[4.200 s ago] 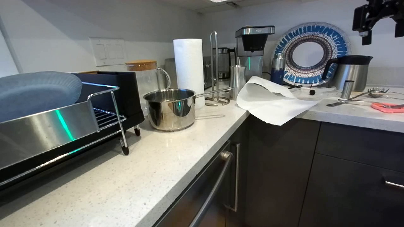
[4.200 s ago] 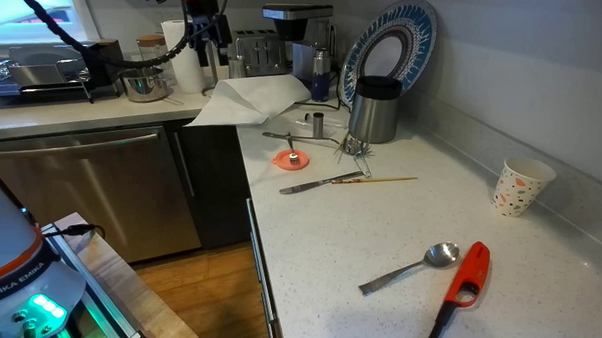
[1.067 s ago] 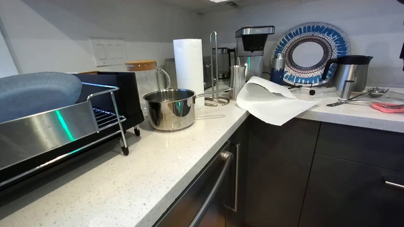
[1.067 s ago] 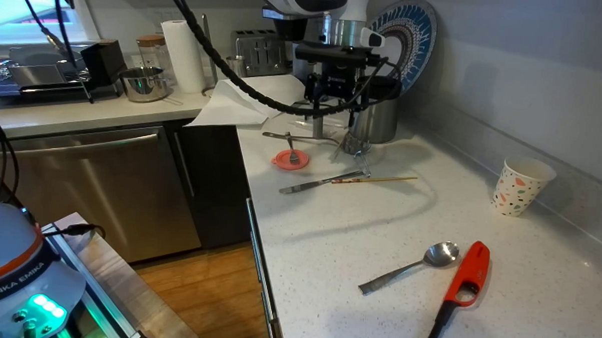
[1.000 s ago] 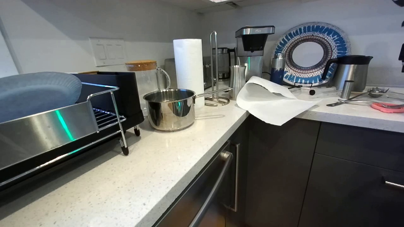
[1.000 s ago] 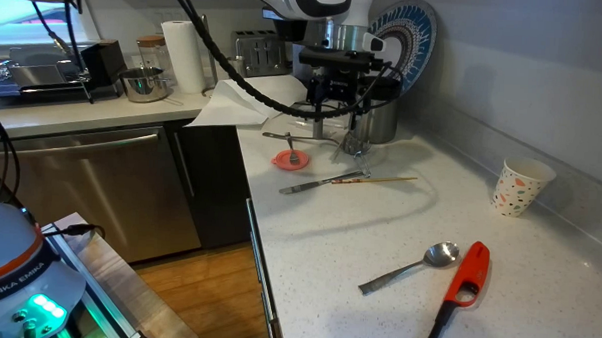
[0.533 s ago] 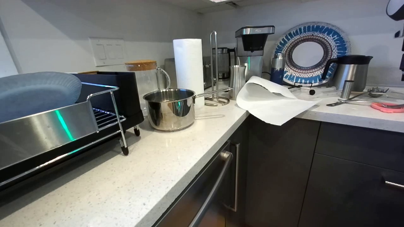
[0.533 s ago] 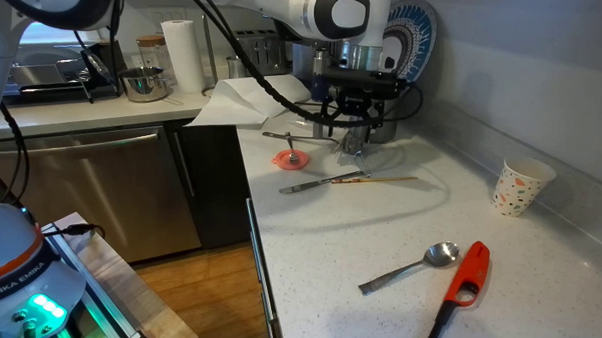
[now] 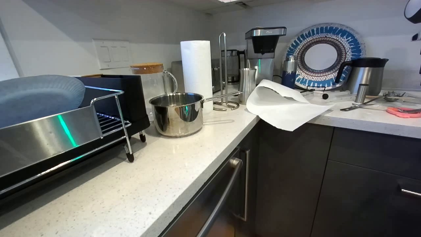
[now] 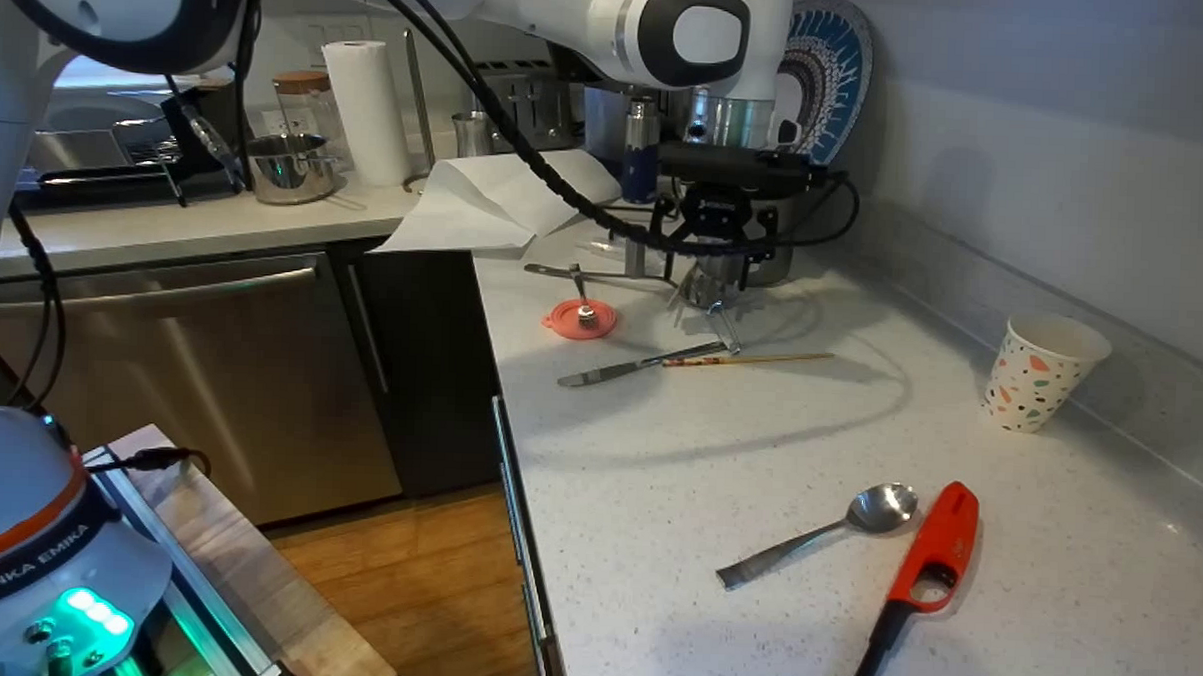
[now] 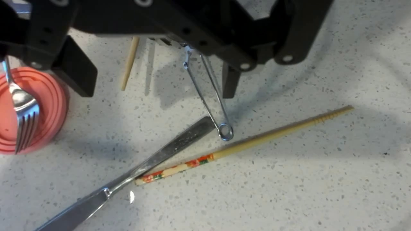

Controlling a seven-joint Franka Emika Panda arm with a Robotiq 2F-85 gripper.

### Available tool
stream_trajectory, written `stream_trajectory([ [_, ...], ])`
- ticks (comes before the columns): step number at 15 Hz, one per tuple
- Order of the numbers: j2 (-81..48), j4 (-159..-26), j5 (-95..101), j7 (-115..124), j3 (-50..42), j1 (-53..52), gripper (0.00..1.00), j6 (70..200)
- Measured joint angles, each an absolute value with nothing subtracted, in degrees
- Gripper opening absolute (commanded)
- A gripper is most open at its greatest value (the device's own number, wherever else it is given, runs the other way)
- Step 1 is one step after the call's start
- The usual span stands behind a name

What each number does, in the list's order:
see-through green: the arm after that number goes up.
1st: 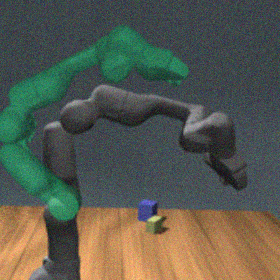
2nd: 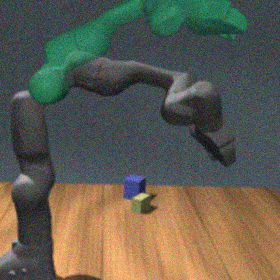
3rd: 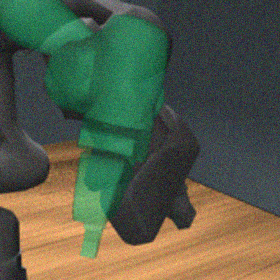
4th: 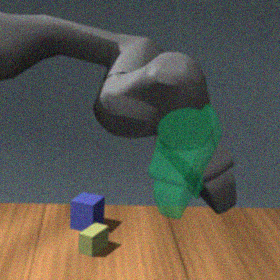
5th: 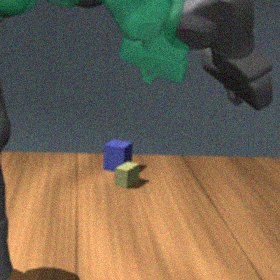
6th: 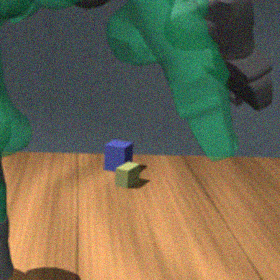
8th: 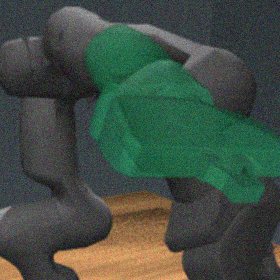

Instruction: Place the strainer on the spoon on the right

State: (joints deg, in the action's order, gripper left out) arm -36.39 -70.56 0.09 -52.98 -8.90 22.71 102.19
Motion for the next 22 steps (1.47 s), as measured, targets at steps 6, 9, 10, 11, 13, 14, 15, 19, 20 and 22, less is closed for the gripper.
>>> stream_trajectory([
  [6, -37.1, -70.0, 0.2, -61.0, -7.2, 23.2, 1.00, 101.4],
  [9, -39.2, -67.9, -0.1, -68.5, -5.8, 24.0, 1.00, 100.9],
  [10, -39.9, -67.1, -0.1, -70.4, -5.6, 24.3, 1.00, 100.9],
  [11, -40.6, -66.2, -0.2, -71.8, -5.6, 24.6, 1.00, 100.9],
  [13, -41.7, -64.6, -0.3, -74.6, -5.6, 25.3, 1.00, 100.9],
  [14, -42.2, -63.8, -0.3, -76.0, -5.6, 25.7, 1.00, 100.7],
  [15, -42.8, -62.9, -0.4, -77.3, -5.5, 26.1, 1.00, 100.2],
  [19, -45.8, -58.7, -1.4, -81.6, -4.7, 27.1, 1.00, 97.2],
  [20, -46.6, -57.6, -1.5, -82.2, -4.4, 27.2, 0.94, 96.4],
  [22, -48.1, -55.4, -1.9, -82.6, -4.1, 27.3, 0.67, 95.1],
])
